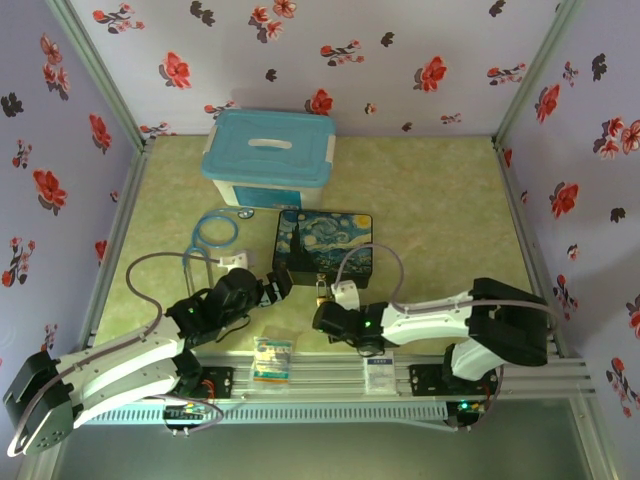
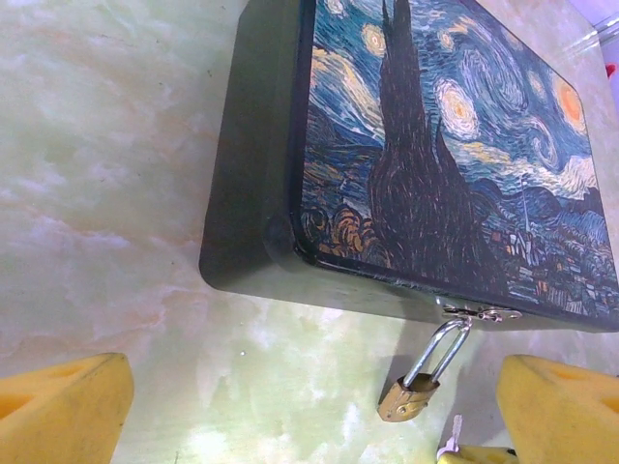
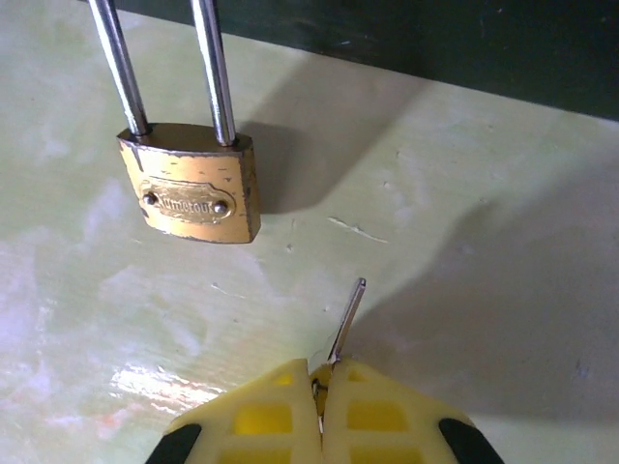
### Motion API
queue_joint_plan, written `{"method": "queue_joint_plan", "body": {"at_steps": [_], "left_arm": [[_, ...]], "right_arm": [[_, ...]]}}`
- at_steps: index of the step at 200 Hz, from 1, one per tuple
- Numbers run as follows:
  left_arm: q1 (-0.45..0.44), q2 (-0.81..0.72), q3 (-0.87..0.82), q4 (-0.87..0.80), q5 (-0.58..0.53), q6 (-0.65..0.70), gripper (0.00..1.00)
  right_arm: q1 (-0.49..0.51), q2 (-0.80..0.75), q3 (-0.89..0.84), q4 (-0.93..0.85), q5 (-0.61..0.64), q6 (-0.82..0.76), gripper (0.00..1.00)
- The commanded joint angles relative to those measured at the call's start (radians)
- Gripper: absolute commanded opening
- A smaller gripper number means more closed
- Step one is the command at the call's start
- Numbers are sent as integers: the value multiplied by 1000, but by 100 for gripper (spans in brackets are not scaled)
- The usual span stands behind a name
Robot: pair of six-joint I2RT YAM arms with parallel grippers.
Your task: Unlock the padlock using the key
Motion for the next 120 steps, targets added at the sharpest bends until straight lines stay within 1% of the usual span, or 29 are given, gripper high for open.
{"method": "queue_joint_plan", "body": {"at_steps": [1, 13, 23, 40, 54, 67, 83, 95, 120], "left_arm": [[-12, 12, 13, 11, -27, 11, 95], [-25, 32, 25, 24, -17, 36, 95], [-45, 45, 25, 68, -3, 62, 95], [-85, 69, 22, 162, 0, 86, 95], [-107, 89, 6, 260, 13, 103, 94], [-118, 109, -14, 351, 34, 112, 92], [-130, 125, -37, 438, 50, 125, 91], [-144, 131, -41, 474, 57, 148, 91], [-166, 141, -42, 560, 110, 221, 89]], "right_arm": [[-52, -47, -123, 95, -115, -43, 0], [-85, -120, -167, 125, -152, -105, 0], [-116, -190, -201, 149, -195, -175, 0], [-171, -308, -264, 214, -278, -278, 0], [-225, -384, -315, 297, -387, -351, 0], [-262, -449, -329, 312, -450, -399, 0], [-281, -529, -328, 312, -505, -448, 0], [-285, -575, -316, 305, -538, -483, 0], [-295, -609, -289, 312, -610, -523, 0]]}}
